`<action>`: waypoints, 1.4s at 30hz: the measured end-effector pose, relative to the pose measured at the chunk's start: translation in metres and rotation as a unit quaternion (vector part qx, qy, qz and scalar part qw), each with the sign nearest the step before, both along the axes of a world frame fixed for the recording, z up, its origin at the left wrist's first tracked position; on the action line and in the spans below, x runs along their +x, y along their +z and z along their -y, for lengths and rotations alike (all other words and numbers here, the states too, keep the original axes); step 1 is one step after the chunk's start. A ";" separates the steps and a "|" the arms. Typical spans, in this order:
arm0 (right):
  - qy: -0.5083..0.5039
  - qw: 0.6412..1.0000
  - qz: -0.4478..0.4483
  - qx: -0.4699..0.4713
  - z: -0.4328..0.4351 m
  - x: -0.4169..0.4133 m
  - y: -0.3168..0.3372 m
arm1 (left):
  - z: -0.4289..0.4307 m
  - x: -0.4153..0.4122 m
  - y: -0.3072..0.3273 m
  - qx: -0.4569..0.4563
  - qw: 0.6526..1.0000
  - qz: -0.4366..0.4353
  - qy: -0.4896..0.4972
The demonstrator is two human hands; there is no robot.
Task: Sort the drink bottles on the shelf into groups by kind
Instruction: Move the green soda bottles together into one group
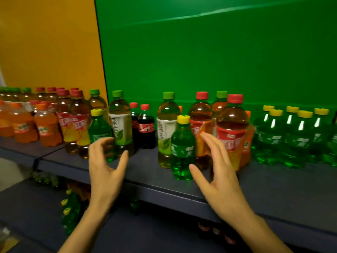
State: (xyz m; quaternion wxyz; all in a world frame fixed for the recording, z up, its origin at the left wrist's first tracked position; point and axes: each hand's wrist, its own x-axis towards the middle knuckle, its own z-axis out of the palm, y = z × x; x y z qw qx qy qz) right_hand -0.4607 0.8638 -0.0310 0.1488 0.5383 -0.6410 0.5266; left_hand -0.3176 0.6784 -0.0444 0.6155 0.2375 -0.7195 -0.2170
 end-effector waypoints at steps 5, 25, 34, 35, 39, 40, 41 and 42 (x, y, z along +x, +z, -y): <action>-0.097 0.995 0.017 -0.030 0.048 0.011 -0.013 | 0.070 0.014 -0.003 0.047 0.995 0.046 0.080; -0.165 0.968 0.190 0.016 0.083 0.016 -0.024 | 0.107 0.012 -0.011 0.167 0.978 0.053 -0.118; -0.107 0.971 0.208 0.053 0.058 0.024 -0.010 | 0.067 0.019 0.000 0.136 0.960 0.050 -0.239; -0.104 0.971 0.210 0.052 0.052 0.026 -0.007 | 0.058 0.019 0.002 0.130 0.959 0.043 -0.250; -0.118 0.976 0.180 0.029 0.015 0.029 0.008 | 0.018 0.012 0.022 0.095 0.951 0.023 -0.292; -0.127 0.978 0.166 0.022 0.003 0.029 0.014 | 0.007 0.009 0.028 0.084 0.948 0.019 -0.306; -0.139 0.978 0.153 0.017 -0.008 0.028 0.020 | -0.005 0.004 0.034 0.072 0.945 0.019 -0.319; -0.152 0.977 0.146 0.012 -0.020 0.026 0.026 | -0.018 -0.002 0.040 0.058 0.941 0.020 -0.332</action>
